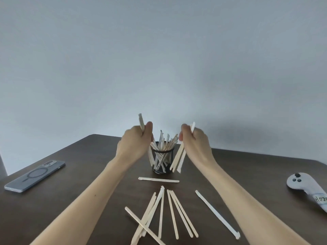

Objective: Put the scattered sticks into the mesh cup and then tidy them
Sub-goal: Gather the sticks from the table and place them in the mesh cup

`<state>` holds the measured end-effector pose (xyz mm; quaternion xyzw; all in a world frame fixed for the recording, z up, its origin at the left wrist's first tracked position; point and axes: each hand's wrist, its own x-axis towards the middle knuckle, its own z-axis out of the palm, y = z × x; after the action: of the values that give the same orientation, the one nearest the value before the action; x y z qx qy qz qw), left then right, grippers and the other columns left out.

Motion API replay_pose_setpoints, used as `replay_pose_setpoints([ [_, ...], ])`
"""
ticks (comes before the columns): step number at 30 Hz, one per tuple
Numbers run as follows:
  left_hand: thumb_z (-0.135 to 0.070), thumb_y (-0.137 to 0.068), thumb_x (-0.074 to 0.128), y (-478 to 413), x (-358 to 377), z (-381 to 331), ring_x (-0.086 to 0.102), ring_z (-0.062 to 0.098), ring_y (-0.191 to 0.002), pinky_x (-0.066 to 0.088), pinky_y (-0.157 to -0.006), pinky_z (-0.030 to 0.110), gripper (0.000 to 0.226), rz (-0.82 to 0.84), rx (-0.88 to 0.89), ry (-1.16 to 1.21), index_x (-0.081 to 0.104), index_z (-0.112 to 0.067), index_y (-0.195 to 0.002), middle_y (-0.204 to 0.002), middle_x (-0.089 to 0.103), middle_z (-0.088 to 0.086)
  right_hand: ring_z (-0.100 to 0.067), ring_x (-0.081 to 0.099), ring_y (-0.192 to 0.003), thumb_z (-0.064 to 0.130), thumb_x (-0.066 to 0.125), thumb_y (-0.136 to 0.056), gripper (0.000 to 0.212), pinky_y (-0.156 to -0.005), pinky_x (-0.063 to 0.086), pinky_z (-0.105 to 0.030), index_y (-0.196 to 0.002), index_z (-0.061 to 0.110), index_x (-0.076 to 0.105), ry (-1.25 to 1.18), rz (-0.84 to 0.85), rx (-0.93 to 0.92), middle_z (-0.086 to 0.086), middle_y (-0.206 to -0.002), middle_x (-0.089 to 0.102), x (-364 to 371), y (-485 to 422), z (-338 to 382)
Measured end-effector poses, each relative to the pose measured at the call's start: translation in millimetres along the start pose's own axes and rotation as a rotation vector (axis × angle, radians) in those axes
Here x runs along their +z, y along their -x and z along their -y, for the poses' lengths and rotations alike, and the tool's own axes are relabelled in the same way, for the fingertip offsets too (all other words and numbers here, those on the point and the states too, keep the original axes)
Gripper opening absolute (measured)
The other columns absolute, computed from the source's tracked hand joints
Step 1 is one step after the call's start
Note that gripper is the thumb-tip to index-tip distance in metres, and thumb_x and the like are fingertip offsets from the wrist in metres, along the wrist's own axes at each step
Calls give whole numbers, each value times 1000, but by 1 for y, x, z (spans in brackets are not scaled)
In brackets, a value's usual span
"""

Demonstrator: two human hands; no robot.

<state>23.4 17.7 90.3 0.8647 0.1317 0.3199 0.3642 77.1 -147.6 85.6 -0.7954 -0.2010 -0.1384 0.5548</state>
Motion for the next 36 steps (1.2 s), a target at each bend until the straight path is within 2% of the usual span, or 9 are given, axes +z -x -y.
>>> replay_pose_setpoints([
  [4, -41, -105, 42, -42, -5, -6, 53, 24, -55, 44, -64, 35, 55, -152, 51, 99, 65, -9, -66, -54, 56, -4, -17, 46, -51, 31, 41, -101, 44, -65, 38, -34, -60, 19, 54, -83, -161, -36, 8, -48, 44, 2, -48, 13],
  [8, -44, -102, 42, -73, 13, -2, 51, 27, -57, 40, -58, 32, 57, -212, 53, -13, 66, 5, -83, -63, 62, 6, -16, 53, -59, 36, 37, -104, 46, -67, 38, -31, -64, 22, 56, -48, -253, -54, 9, -57, 52, 19, -79, 13],
  [14, -60, -99, 44, -78, 54, 19, 65, 33, -77, 44, -67, 35, 61, -16, 14, -246, 51, -10, -64, -74, 69, 6, -30, 67, -79, 53, 37, -100, 52, -72, 50, -34, -80, 13, 64, 340, -59, -70, -1, -75, 70, 60, -87, -20],
  [19, -65, -95, 45, -81, 52, 30, 64, 31, -79, 44, -69, 35, 59, -85, -6, -236, 61, -10, -81, -76, 68, 1, -25, 66, -87, 58, 37, -98, 48, -74, 44, -33, -95, 21, 68, 399, -32, -18, 5, -86, 70, 58, -86, -28],
  [22, -66, -99, 32, -77, 52, 30, 58, 33, -77, 40, -70, 37, 64, 7, -19, -350, 51, -12, -70, -72, 62, 3, -30, 67, -86, 52, 29, -103, 55, -73, 46, -34, -80, 15, 63, 504, 59, -45, -2, -84, 73, 61, -81, -28],
  [24, -70, -100, 23, -71, 53, 27, 58, 33, -83, 37, -76, 38, 70, 35, -35, -391, 57, -11, -82, -83, 67, 5, -32, 64, -89, 46, 25, -105, 52, -78, 49, -36, -80, 15, 58, 562, 117, -67, -5, -88, 69, 60, -73, -27],
  [28, -73, -98, 21, -57, 31, 17, 55, 31, -87, 35, -80, 40, 68, -84, -27, -288, 54, -15, -108, -89, 68, 4, -28, 58, -102, 41, 26, -106, 39, -85, 46, -40, -122, 22, 57, 532, 80, -109, -1, -115, 58, 42, -56, -20],
  [32, -60, -103, 32, -21, 10, 22, 61, 33, -85, 37, -75, 38, 46, -154, -17, -224, 54, -20, -108, -79, 68, 1, -23, 63, -95, 46, 34, -103, 38, -77, 43, -35, -112, 23, 62, 421, 17, -11, 1, -117, 62, 28, -28, -26],
  [36, -54, -99, 48, 27, 0, 38, 66, 24, -93, 44, -77, 34, 31, 59, -5, -378, 62, -27, -101, -93, 70, -9, -23, 66, -96, 37, 45, -97, 27, -77, 49, -34, -103, 24, 68, 503, 113, 5, 4, -108, 68, 17, 18, -35],
])
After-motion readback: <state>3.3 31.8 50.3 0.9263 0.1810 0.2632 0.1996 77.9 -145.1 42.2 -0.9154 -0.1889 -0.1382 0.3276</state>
